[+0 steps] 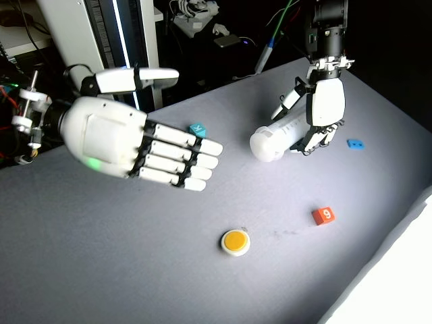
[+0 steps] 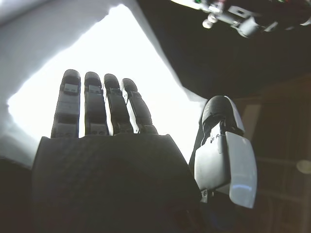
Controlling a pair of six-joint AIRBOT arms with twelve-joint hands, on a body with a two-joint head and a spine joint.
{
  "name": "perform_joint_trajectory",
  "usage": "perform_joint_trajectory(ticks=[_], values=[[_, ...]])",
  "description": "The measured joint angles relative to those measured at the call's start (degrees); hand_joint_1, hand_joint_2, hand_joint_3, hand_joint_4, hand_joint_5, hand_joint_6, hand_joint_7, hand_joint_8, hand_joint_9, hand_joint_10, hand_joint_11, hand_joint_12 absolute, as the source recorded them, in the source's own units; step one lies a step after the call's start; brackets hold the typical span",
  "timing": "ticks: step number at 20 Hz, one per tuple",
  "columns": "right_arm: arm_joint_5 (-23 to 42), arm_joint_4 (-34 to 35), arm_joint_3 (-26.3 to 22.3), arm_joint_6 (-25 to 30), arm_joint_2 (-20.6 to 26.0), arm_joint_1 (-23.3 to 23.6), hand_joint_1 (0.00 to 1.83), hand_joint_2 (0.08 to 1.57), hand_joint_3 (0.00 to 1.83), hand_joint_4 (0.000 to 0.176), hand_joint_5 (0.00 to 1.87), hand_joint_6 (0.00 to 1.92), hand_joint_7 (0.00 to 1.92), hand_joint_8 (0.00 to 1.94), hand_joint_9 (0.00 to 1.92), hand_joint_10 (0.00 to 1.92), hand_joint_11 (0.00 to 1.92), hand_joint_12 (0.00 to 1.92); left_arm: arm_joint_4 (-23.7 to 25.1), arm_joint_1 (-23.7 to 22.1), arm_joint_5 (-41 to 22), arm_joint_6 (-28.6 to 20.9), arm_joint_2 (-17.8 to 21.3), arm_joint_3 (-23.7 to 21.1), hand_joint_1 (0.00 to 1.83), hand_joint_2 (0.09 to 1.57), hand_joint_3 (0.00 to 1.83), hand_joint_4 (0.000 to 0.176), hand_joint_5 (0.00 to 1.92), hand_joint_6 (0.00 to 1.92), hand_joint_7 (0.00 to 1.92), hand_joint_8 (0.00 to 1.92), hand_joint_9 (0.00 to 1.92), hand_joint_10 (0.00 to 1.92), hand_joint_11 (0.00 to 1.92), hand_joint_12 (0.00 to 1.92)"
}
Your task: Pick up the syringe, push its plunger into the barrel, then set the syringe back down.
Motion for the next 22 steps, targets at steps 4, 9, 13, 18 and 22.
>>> perform_joint_trajectory(ticks=[4, 9, 13, 18, 22], values=[[-4.1, -0.7, 0.0, -2.6, -0.3, 0.0, 0.00, 1.09, 0.00, 0.000, 0.02, 0.01, 0.00, 0.00, 0.00, 0.00, 0.00, 0.00, 0.0, 0.0, 0.5, 0.0, -0.3, 1.1, 1.23, 1.14, 0.00, 0.000, 0.84, 1.10, 1.03, 1.06, 0.88, 0.86, 0.42, 1.44], [-4.8, -4.3, 0.2, -4.2, -0.3, 0.0, 0.00, 1.09, 0.00, 0.000, 0.03, 0.01, 0.00, 0.00, 0.00, 0.00, 0.00, 0.00, 1.5, 1.3, 1.1, -0.1, -0.8, 1.3, 1.23, 1.14, 0.00, 0.000, 0.85, 1.08, 1.02, 1.07, 0.87, 0.85, 0.39, 1.44], [-4.9, -4.1, 0.2, -4.7, -0.3, 0.0, 0.00, 1.09, 0.00, 0.000, 0.00, 0.00, 0.00, 0.00, 0.00, 0.00, 0.00, 0.00, 1.6, 2.1, 0.7, -0.1, -1.4, 1.6, 1.21, 1.16, 0.00, 0.000, 0.80, 1.18, 0.98, 1.10, 0.85, 0.83, 0.40, 1.43], [-4.8, -4.0, 0.2, -6.8, -0.6, 0.0, 0.00, 1.09, 0.00, 0.000, 0.01, 0.00, 0.00, 0.00, 0.00, 0.00, 0.00, 0.00, 1.8, 2.7, 0.5, 0.0, -1.4, 1.6, 0.40, 0.67, 0.00, 0.000, 0.00, 0.00, 0.00, 0.00, 0.00, 0.00, 0.00, 0.01], [-4.7, -3.7, 0.2, -8.7, -1.2, 0.5, 0.00, 1.09, 0.00, 0.000, 0.01, 0.00, 0.00, 0.00, 0.00, 0.00, 0.00, 0.00, 1.7, 2.5, 0.1, 0.0, -1.4, 1.5, 0.45, 0.74, 0.01, 0.000, 0.00, 0.00, 0.00, 0.00, 0.00, 0.00, 0.00, 0.00]])
